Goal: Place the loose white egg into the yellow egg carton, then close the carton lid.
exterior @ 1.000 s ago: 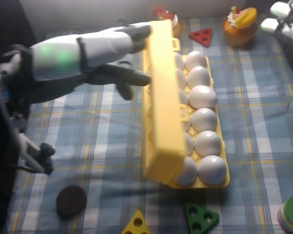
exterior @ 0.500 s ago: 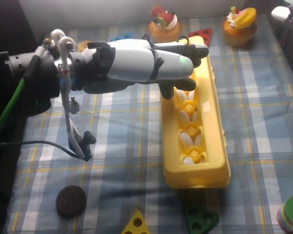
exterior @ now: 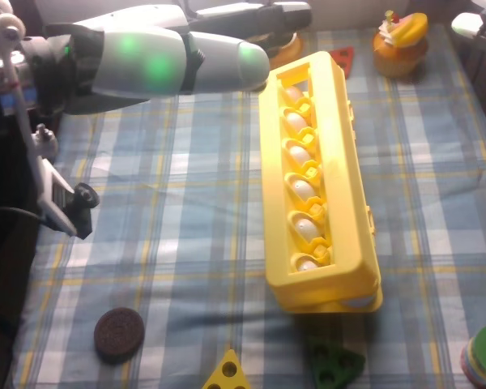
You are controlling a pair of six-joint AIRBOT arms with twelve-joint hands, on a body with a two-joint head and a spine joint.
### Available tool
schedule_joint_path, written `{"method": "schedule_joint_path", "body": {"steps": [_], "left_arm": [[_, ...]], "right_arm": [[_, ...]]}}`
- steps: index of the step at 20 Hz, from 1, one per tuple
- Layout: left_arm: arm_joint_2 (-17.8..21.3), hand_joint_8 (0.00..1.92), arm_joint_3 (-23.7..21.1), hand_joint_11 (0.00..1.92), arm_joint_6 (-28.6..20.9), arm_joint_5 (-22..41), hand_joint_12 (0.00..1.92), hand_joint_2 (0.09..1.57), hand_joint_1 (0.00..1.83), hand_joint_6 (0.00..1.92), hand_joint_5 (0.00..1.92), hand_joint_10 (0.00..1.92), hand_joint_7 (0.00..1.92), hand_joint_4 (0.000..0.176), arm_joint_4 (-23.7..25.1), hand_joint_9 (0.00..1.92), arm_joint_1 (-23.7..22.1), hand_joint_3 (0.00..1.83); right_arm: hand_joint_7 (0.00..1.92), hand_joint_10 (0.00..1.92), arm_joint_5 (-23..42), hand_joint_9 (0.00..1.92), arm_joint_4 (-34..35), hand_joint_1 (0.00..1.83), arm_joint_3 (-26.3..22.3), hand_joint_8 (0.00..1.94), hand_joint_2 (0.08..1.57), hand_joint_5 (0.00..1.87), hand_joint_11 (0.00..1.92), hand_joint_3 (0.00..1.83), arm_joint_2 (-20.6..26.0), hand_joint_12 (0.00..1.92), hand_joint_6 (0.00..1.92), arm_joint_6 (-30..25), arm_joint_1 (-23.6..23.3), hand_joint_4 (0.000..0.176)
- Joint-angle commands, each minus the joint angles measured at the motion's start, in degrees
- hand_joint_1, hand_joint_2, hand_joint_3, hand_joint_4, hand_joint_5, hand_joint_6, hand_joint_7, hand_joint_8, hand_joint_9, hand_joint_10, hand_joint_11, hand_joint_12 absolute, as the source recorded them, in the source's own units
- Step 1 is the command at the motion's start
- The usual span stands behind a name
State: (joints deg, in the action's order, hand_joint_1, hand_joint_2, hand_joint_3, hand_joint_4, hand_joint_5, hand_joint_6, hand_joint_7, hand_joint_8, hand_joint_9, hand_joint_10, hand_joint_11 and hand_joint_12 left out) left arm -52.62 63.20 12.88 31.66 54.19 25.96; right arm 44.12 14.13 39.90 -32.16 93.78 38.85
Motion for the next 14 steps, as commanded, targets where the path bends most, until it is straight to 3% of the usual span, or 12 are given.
{"method": "schedule_joint_path", "body": {"steps": [1, 2, 3, 4, 5, 7, 8, 9, 11, 12, 13, 14], "left_arm": [[0.9, 0.0, -0.7, 0.0, 1.3, 4.8, 0.19, 1.51, 0.0, 0.0, 0.0, 0.0, 0.0, 0.067, -3.3, 0.0, -1.1, 0.01], [2.3, 0.0, -1.5, 0.0, 3.6, 5.0, 0.51, 1.51, 0.06, 0.0, 0.0, 0.0, 0.0, 0.075, -4.9, 0.01, -1.1, 0.0], [4.1, 0.0, -2.9, 0.0, 7.6, 5.0, 0.9, 1.51, 0.09, 0.01, 0.03, 0.03, 0.01, 0.051, -7.4, 0.06, -1.1, 0.0], [5.7, 0.01, -3.9, 0.0, 10.9, 4.8, 1.07, 1.52, 0.05, 0.02, 0.05, 0.04, 0.05, 0.033, -9.5, 0.1, -1.1, 0.0], [8.0, 0.03, -5.9, 0.0, 17.4, 4.5, 1.08, 1.5, 0.13, 0.03, 0.09, 0.06, 0.11, 0.011, -13.6, 0.14, -1.0, 0.0], [10.8, 0.03, -8.0, 0.0, 27.1, 4.2, 0.52, 1.48, 0.01, 0.01, 0.02, 0.05, 0.18, 0.012, -21.0, 0.12, -0.1, 0.0], [11.8, 0.03, -8.5, 0.0, 31.1, 4.7, 0.48, 1.47, 0.03, 0.03, 0.05, 0.05, 0.21, 0.0, -25.0, 0.12, 0.8, 0.0], [12.5, 0.01, -8.9, 0.0, 34.8, 5.8, 0.78, 1.44, 0.1, 0.04, 0.09, 0.05, 0.18, 0.0, -29.3, 0.14, 1.9, 0.0], [13.9, 0.0, -10.0, 0.0, 42.4, 8.4, 1.02, 1.42, 0.11, 0.01, 0.05, 0.02, 0.09, 0.0, -36.5, 0.08, 4.2, 0.0], [14.7, 0.0, -10.8, 0.0, 46.1, 10.0, 0.77, 1.41, 0.15, 0.01, 0.05, 0.01, 0.05, 0.0, -40.1, 0.02, 5.5, 0.0], [15.2, 0.0, -11.3, 0.0, 48.6, 11.3, 0.5, 1.4, 0.17, 0.0, 0.02, 0.0, 0.01, 0.0, -42.2, 0.0, 6.2, 0.0], [15.8, 0.0, -11.9, 0.0, 51.0, 13.2, 0.1, 1.35, 0.16, 0.0, 0.0, 0.0, 0.0, 0.05, -44.7, 0.0, 7.2, 0.0]], "right_arm": [[0.0, 0.85, 9.1, 0.0, 0.3, 0.51, -0.3, 0.28, 1.31, 0.0, 0.0, 0.13, 1.2, 1.92, 0.11, 0.4, 0.0, 0.018], [0.0, 0.87, 10.4, 0.0, 0.3, 0.49, -0.7, 0.25, 1.32, 0.0, 0.0, 0.13, 1.7, 1.92, 0.07, 0.4, 0.6, 0.018], [0.0, 0.99, 11.7, 0.0, 0.3, 0.49, -1.3, 0.29, 1.33, 0.0, 0.0, 0.13, 2.2, 1.92, 0.05, 0.4, 1.1, 0.001], [0.0, 1.05, 12.8, 0.0, 0.3, 0.5, -1.6, 0.37, 1.33, 0.0, 0.0, 0.13, 2.5, 1.92, 0.02, 0.4, 1.5, 0.005], [0.0, 1.09, 14.8, 0.0, 0.3, 0.45, -2.2, 0.47, 1.33, 0.0, 0.0, 0.12, 3.0, 1.92, 0.02, 0.4, 2.3, 0.004], [0.0, 0.95, 18.1, 0.0, 0.4, 0.52, -3.0, 0.41, 1.32, 0.0, 0.0, 0.11, 3.5, 1.92, 0.03, 0.4, 3.7, 0.015], [0.0, 0.9, 19.6, 0.0, 0.5, 0.55, -3.3, 0.39, 1.32, 0.0, 0.0, 0.11, 3.6, 1.92, 0.04, 0.4, 4.4, 0.022], [0.0, 0.8, 20.7, 0.0, 0.5, 0.57, -3.6, 0.31, 1.31, 0.0, 0.0, 0.1, 3.7, 1.92, 0.01, 0.4, 4.9, 0.028], [0.0, 0.56, 21.7, 0.0, 0.6, 0.63, -3.7, 0.12, 1.3, 0.0, 0.0, 0.09, 3.5, 1.88, 0.0, 0.4, 5.2, 0.025], [0.0, 0.35, 22.6, 0.0, 0.7, 0.63, -3.7, 0.03, 1.28, 0.0, 0.0, 0.07, 3.3, 1.9, 0.0, 0.4, 5.4, 0.051], [0.0, 0.2, 23.2, 0.0, 0.7, 0.61, -3.7, 0.0, 1.28, 0.0, 0.0, 0.07, 3.2, 1.92, 0.0, 0.4, 5.6, 0.061], [0.0, 0.06, 24.2, 0.0, 0.7, 0.61, -3.8, 0.0, 1.26, 0.0, 0.0, 0.05, 3.1, 1.92, 0.0, 0.4, 5.9, 0.071]]}}
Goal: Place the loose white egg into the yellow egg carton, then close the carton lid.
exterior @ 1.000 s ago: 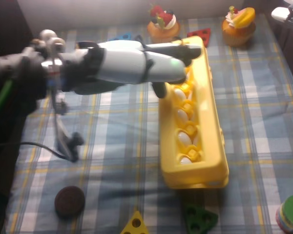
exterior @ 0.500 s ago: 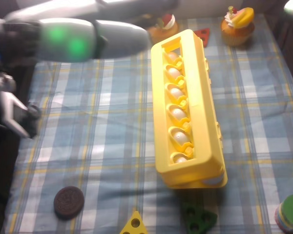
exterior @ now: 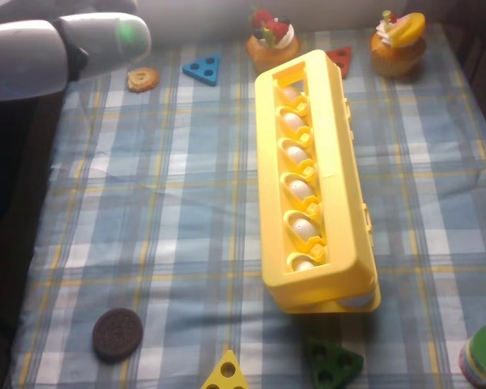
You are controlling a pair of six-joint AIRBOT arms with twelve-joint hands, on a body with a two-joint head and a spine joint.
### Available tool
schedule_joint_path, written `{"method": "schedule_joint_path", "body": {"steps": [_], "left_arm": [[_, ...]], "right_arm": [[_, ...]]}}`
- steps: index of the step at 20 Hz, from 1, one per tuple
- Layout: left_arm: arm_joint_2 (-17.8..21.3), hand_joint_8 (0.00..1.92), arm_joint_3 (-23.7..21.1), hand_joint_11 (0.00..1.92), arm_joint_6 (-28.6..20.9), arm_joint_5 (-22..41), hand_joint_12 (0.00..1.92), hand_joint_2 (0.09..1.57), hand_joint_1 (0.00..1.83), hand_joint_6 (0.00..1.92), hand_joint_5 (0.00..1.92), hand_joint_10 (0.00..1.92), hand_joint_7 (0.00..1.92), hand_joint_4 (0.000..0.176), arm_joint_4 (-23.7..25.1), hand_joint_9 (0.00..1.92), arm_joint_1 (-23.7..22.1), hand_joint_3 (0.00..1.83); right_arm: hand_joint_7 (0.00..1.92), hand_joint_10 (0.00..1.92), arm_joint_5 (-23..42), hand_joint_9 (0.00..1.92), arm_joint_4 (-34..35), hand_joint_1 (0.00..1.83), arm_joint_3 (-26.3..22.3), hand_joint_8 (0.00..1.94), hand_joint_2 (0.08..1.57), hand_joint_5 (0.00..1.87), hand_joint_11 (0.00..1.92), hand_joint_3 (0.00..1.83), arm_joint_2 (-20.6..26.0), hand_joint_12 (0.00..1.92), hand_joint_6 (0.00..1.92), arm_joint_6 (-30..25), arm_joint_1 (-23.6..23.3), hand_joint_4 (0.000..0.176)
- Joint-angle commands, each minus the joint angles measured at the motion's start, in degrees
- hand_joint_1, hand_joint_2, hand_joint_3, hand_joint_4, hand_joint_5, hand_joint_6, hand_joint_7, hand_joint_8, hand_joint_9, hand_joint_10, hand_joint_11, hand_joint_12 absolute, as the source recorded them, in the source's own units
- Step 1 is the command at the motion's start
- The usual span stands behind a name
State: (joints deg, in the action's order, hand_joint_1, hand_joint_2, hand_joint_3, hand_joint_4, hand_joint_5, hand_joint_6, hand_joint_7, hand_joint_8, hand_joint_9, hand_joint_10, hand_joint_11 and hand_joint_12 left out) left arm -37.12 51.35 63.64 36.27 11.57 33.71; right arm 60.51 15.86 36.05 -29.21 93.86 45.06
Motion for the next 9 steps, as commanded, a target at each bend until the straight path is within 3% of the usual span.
{"method": "schedule_joint_path", "body": {"steps": [1, 2, 3, 4, 5, 7, 8, 9], "left_arm": [[0.7, 0.0, -0.5, 0.0, 2.5, 10.0, 0.02, 1.33, 0.12, 0.0, 0.0, 0.0, 0.0, 0.065, -4.1, 0.0, 0.1, 0.0], [1.3, 0.0, -1.2, 0.0, 5.4, 12.7, 0.0, 1.31, 0.09, 0.0, 0.0, 0.0, 0.0, 0.059, -7.1, 0.0, 1.3, 0.0], [1.6, 0.0, -1.6, 0.0, 6.9, 15.4, 0.0, 1.27, 0.08, 0.0, 0.0, 0.0, 0.0, 0.092, -9.1, 0.0, 2.6, 0.0], [2.0, 0.0, -2.1, 0.0, 7.9, 19.3, 0.0, 1.22, 0.12, 0.0, 0.0, 0.0, 0.0, 0.104, -11.6, 0.0, 4.5, 0.0], [2.3, 0.0, -2.5, 0.0, 9.1, 23.5, 0.0, 1.21, 0.15, 0.0, 0.0, 0.0, 0.0, 0.07, -14.0, 0.0, 6.5, 0.0], [2.5, 0.0, -3.1, 0.0, 10.4, 29.3, 0.0, 1.21, 0.15, 0.0, 0.0, 0.0, 0.0, 0.163, -16.8, 0.0, 9.5, 0.0], [2.8, 0.0, -3.5, 0.0, 10.4, 32.1, 0.0, 1.22, 0.14, 0.0, 0.0, 0.0, 0.0, 0.173, -18.0, 0.0, 10.7, 0.0], [3.3, 0.0, -3.8, 0.0, 10.4, 35.2, 0.0, 1.24, 0.19, 0.0, 0.0, 0.0, 0.0, 0.175, -19.1, 0.0, 12.2, 0.0]], "right_arm": [[0.0, 0.01, 8.7, 0.0, -0.9, 0.6, 0.0, 0.0, 1.24, 0.0, 0.0, 0.04, 0.0, 1.92, 0.0, 0.3, 0.0, 0.064], [0.0, 0.0, 10.3, 0.0, -0.7, 0.6, -0.1, 0.0, 1.23, 0.0, 0.0, 0.04, -0.1, 1.92, 0.0, 0.3, 0.6, 0.051], [0.0, 0.0, 12.0, 0.0, -0.4, 0.56, -0.2, 0.0, 1.22, 0.0, 0.0, 0.03, -0.1, 1.92, 0.0, 0.3, 1.3, 0.04], [0.0, 0.0, 14.4, 0.0, 0.0, 0.49, -0.4, 0.0, 1.18, 0.0, 0.0, 0.01, -0.3, 1.92, 0.0, 0.3, 2.1, 0.071], [0.0, 0.0, 16.8, 0.0, 0.4, 0.46, -0.5, 0.0, 1.17, 0.0, 0.0, 0.01, -0.4, 1.92, 0.0, 0.3, 3.0, 0.086], [0.0, 0.0, 20.6, 0.0, 0.6, 0.47, -0.9, 0.0, 1.16, 0.0, 0.0, 0.0, -0.3, 1.92, 0.0, 0.3, 4.7, 0.081], [0.0, 0.0, 22.5, 0.0, 0.6, 0.45, -1.1, 0.0, 1.16, 0.0, 0.0, 0.0, -0.2, 1.92, 0.0, 0.3, 5.3, 0.071], [0.0, 0.0, 24.2, 0.0, 0.6, 0.42, -1.2, 0.0, 1.18, 0.0, 0.0, 0.01, -0.2, 1.92, 0.0, 0.3, 5.6, 0.039]]}}
